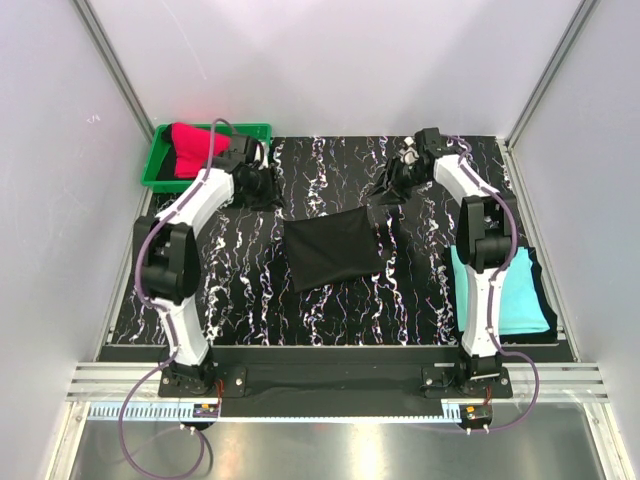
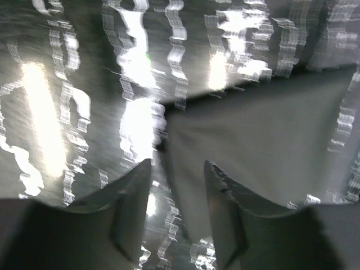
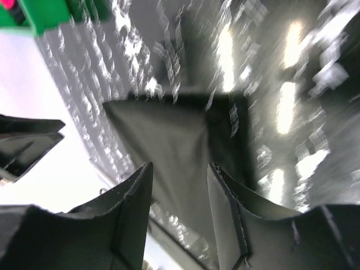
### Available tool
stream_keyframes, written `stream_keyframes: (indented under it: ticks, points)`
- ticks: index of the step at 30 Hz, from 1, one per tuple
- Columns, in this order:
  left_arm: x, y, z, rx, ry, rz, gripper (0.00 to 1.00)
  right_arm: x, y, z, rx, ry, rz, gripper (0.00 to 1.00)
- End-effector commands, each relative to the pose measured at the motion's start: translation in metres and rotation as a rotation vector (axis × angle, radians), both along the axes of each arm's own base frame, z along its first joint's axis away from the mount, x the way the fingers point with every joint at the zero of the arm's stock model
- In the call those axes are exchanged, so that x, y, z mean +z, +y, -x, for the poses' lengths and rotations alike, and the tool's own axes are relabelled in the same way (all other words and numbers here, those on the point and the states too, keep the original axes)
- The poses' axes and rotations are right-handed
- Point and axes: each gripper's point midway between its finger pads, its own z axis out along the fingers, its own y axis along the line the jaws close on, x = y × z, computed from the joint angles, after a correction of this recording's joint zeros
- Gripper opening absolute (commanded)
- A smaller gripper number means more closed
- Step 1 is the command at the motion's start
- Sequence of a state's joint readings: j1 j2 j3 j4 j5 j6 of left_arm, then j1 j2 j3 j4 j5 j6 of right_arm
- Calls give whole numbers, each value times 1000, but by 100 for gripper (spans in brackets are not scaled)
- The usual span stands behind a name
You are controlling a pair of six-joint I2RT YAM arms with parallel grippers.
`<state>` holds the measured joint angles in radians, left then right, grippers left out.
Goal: Fold and stack the t-shirts
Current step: Fold the tshirt
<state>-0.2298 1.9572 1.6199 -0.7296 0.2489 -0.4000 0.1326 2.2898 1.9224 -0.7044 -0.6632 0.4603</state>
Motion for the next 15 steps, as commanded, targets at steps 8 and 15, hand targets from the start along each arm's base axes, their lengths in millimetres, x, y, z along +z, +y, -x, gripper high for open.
stream_keyframes:
  ticks: [8, 15]
  points:
    - [12, -91, 3, -40, -151, 499, 25, 9, 80, 56, 64, 23, -307, 24]
    - [-38, -78, -8, -1, -187, 475, 20, -26, 68, 32, 35, -52, -340, 13]
